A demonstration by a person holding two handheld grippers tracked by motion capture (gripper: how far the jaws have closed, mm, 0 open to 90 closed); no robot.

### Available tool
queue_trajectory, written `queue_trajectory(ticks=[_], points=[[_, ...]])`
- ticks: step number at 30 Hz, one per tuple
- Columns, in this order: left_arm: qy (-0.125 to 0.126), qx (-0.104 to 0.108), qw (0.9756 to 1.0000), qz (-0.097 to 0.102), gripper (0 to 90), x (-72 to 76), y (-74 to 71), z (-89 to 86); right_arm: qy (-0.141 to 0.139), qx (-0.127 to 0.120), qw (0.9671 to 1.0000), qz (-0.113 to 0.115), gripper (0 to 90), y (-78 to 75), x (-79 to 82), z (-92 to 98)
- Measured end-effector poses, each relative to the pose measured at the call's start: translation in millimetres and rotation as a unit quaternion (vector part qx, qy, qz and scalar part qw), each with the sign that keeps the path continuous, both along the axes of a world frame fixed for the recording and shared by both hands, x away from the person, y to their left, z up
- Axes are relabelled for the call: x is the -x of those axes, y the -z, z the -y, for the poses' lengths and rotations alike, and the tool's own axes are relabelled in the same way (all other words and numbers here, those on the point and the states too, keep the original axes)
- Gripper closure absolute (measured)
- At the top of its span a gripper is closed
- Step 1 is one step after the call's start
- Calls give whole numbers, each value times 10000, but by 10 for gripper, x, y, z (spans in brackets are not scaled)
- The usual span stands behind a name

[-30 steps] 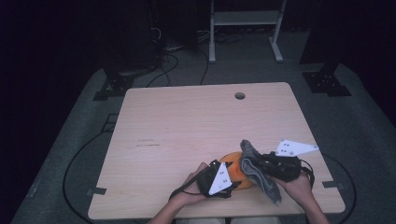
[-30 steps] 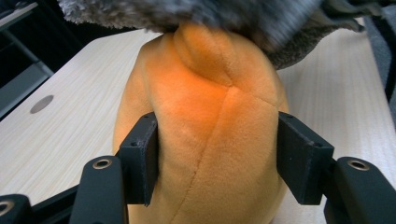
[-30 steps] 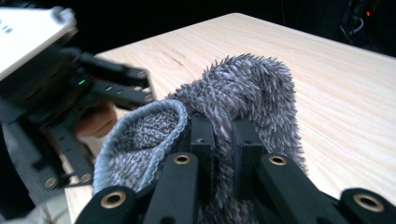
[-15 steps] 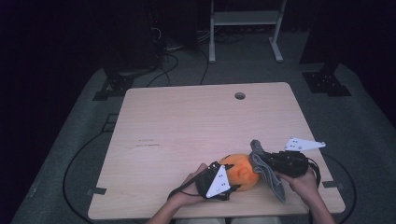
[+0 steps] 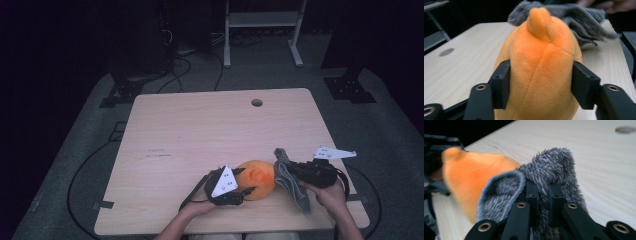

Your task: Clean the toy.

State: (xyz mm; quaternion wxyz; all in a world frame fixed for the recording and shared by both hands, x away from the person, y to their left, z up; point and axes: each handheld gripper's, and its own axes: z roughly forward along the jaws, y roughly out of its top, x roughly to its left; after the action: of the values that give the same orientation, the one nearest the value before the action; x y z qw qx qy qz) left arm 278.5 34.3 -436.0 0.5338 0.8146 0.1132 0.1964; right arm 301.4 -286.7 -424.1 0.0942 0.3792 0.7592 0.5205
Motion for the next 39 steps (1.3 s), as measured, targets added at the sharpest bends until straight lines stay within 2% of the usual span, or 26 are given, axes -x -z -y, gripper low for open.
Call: queue_trajectory(ticks=[3,5,7,10,12,13,15,16,17,18,19,21,22,24,25,26,28,30,32,33,35,36,37,38,39], points=[[-131,88,9999,12,414,-29,-136,-66,-141,-232,9993,272,812,-167,80,10],[-182,60,9998,-4,417,-36,-196,-110,-307,-354,9978,468,812,-297,147,-38],[-233,-42,9997,-111,418,-48,-234,-128,-572,-455,9951,668,812,-427,222,-166],[-134,-128,9997,-171,418,-24,-249,-93,-909,-364,9911,898,812,-534,312,-420],[-17,-149,9996,-225,417,12,-244,-37,-998,-255,9894,1022,812,-576,355,-571],[-17,-149,9996,-225,413,12,-244,-37,-1019,-189,9893,1027,812,-576,357,-623],[131,-211,9992,-313,344,25,-192,31,-937,225,9902,1014,812,-502,324,-691],[131,-211,9992,-313,296,25,-192,31,-934,275,9910,916,812,-460,308,-691],[235,-152,9992,-302,296,-5,-149,12,-934,275,9910,916,812,-460,308,-691],[179,-23,9991,-378,178,-68,-123,-31,-916,182,9929,735,812,-314,271,-641],[184,27,9988,-457,153,-100,-115,-51,-917,115,9933,689,812,-295,264,-615],[215,164,9967,-759,118,-177,-74,-88,-877,114,9937,682,812,-288,254,-569],[228,160,9959,-864,107,-196,-55,-90,-869,108,9939,668,812,-285,247,-549],[376,61,9914,-1255,96,-242,15,-87,-847,105,9941,662,812,-265,234,-528],[416,-12,9910,-1271,94,-246,54,-84,-790,143,9945,670,812,-250,221,-509],[464,5,9922,-1157,102,-233,79,-87,-708,139,9955,623,812,-234,205,-482],[600,-2,9925,-1064,177,-213,62,-94,-615,81,9967,522,812,-195,186,-414],[636,61,9926,-1030,214,-209,51,-90,-529,100,9974,485,812,-164,180,-351],[560,126,9931,-1021,211,-215,75,-86,-439,70,9980,453,812,-145,177,-309],[478,165,9929,-1078,189,-220,90,-78,-416,83,9980,473,812,-138,178,-304],[336,120,9925,-1168,118,-227,113,-59,-407,126,9980,475,812,-145,186,-312],[327,122,9922,-1196,111,-233,117,-56,-409,187,9977,506,811,-155,192,-318],[330,129,9917,-1239,116,-239,122,-52,-404,210,9977,500,812,-162,201,-323],[324,108,9925,-1175,142,-236,124,-49,-399,258,9974,540,812,-168,206,-326],[296,105,9937,-1076,207,-221,120,-48,-383,276,9974,553,812,-183,214,-328]])
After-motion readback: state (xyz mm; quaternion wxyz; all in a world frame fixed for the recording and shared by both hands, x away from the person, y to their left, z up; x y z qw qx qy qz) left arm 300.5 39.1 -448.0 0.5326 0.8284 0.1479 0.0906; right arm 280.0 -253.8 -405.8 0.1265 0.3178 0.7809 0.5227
